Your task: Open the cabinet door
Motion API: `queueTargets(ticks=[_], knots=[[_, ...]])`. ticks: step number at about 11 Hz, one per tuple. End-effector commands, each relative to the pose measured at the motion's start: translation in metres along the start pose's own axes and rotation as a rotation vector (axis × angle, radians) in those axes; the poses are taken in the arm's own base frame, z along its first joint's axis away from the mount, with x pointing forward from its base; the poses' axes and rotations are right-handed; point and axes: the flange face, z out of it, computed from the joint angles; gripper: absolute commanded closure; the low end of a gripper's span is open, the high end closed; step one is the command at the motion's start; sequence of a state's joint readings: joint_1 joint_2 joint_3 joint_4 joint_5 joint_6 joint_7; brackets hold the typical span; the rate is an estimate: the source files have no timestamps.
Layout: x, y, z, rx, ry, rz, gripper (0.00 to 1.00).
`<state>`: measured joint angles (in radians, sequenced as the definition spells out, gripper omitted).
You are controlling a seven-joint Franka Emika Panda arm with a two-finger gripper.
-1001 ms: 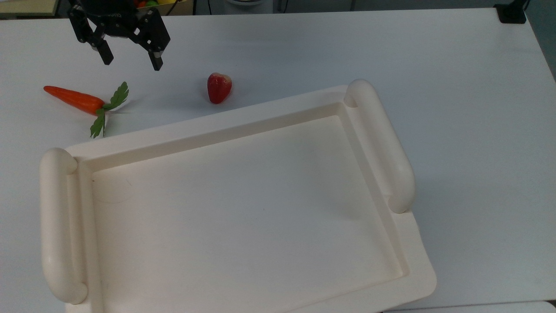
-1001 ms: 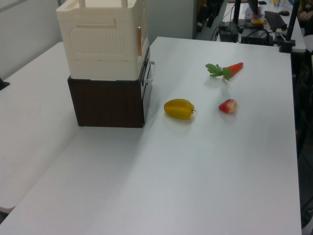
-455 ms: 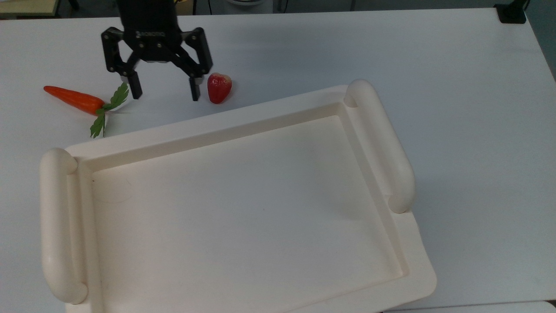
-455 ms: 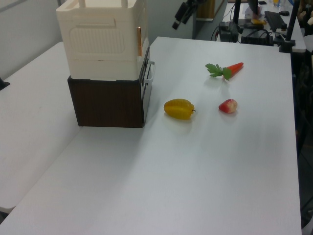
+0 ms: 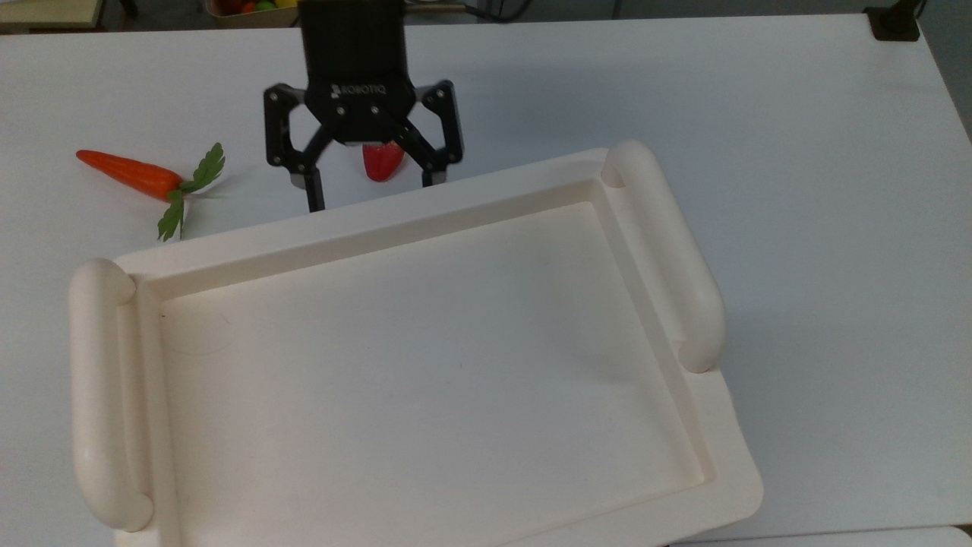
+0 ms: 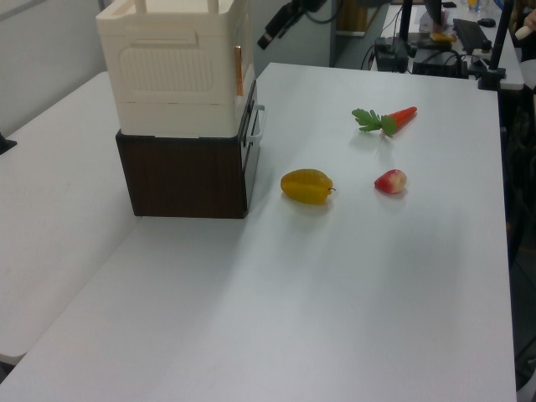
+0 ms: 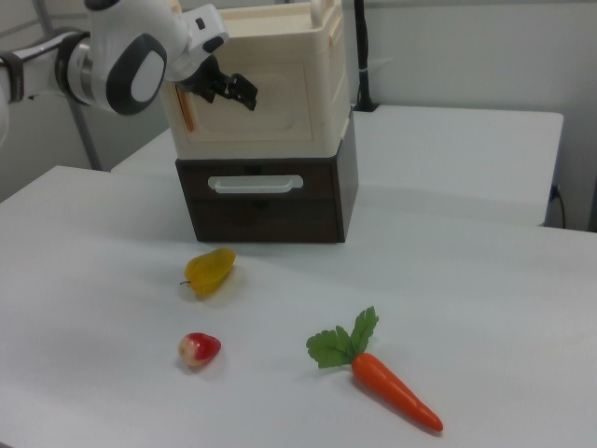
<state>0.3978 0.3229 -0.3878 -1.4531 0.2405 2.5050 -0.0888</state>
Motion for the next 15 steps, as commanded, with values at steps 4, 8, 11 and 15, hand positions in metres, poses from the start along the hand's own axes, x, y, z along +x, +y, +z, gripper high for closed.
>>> queueTargets(ticks=[4, 8, 11, 15], knots=[[0.012, -0.044, 0.023, 0.016, 0.17, -0.002, 0.0], [0.003, -0.065, -0.001, 0.066, 0.022, -0.092, 0.0], [-0.003, -0.072, -0.005, 0.087, -0.059, -0.131, 0.02], [-0.012, -0.075, -0.014, 0.125, -0.165, -0.2, 0.11]])
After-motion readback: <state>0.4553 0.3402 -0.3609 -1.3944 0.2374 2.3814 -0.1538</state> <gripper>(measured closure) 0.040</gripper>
